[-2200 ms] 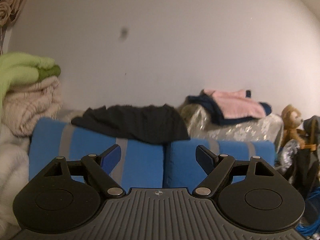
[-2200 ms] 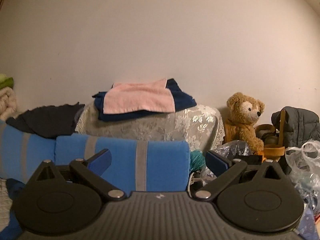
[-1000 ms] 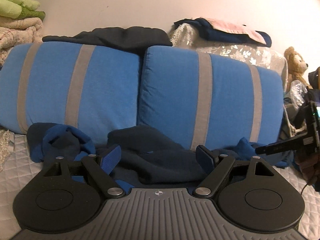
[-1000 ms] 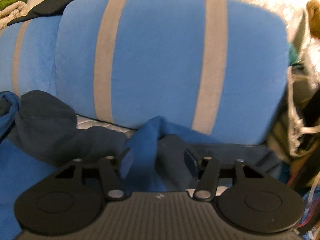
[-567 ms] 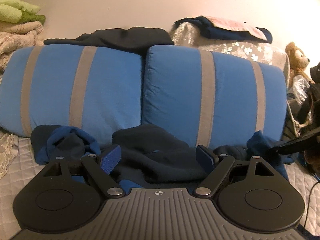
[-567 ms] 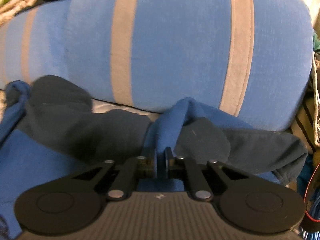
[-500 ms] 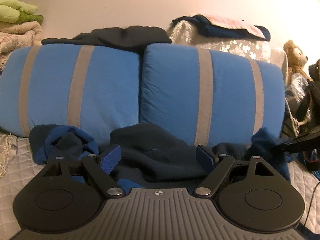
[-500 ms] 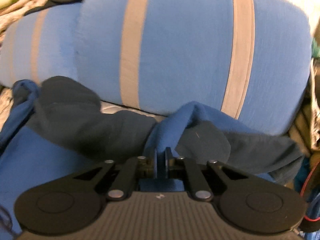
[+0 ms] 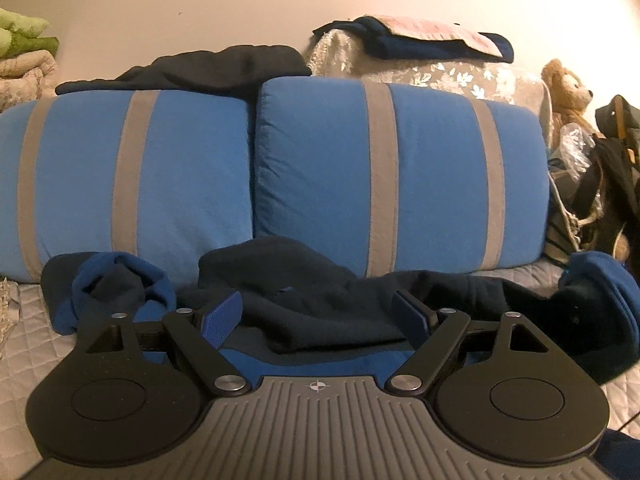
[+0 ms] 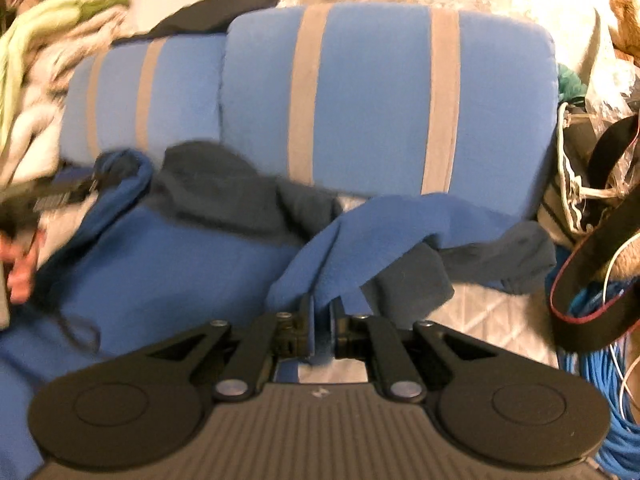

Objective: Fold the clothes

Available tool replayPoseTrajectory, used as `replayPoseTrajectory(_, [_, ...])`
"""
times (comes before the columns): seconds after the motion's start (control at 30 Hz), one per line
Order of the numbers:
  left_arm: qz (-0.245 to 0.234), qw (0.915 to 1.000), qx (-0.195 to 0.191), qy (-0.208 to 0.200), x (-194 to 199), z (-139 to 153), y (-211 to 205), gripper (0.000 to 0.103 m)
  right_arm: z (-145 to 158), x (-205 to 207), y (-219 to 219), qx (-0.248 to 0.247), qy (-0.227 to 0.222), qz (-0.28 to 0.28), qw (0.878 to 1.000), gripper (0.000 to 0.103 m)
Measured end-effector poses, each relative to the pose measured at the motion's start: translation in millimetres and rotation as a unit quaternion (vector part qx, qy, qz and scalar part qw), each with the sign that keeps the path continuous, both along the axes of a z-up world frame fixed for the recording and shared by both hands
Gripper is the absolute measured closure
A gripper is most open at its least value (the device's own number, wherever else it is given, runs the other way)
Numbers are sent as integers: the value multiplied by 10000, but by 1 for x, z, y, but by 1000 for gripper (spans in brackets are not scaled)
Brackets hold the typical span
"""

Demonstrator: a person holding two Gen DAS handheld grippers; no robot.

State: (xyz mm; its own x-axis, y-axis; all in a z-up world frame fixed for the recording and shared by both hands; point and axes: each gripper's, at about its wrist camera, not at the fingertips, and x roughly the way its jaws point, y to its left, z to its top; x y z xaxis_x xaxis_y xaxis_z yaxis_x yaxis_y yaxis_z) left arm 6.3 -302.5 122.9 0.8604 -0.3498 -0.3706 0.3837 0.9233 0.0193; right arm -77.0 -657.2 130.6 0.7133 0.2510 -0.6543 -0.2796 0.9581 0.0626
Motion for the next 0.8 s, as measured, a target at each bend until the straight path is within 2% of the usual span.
replayPoseTrajectory(0.17, [7, 10000, 2, 27, 0, 0, 2, 21, -21, -21, 1, -208, 477, 58, 9986, 94])
replayPoseTrajectory(0.23, [13, 10000, -15, 55, 0, 1, 3, 21, -24, -26, -4, -292, 619, 66, 9976, 75])
replayPoseTrajectory(0.33, [14, 9999, -64, 79, 1, 1, 3, 21, -15, -33, -19, -264, 488, -136, 9984, 50])
replayPoseTrajectory(0.43, [19, 9999, -99, 123, 3, 1, 4, 21, 1, -30, -41, -79, 233, -595, 9979, 32])
replayPoseTrajectory(0.6, [56, 9998, -69, 192, 5, -1, 4, 21, 21, 15, -63, 166, -81, -1335, 9909, 27])
replayPoseTrajectory(0.8, [96, 9997, -1, 218, 6, -3, 3, 21, 11, 97, -70, 72, 150, -1884, 9819, 23])
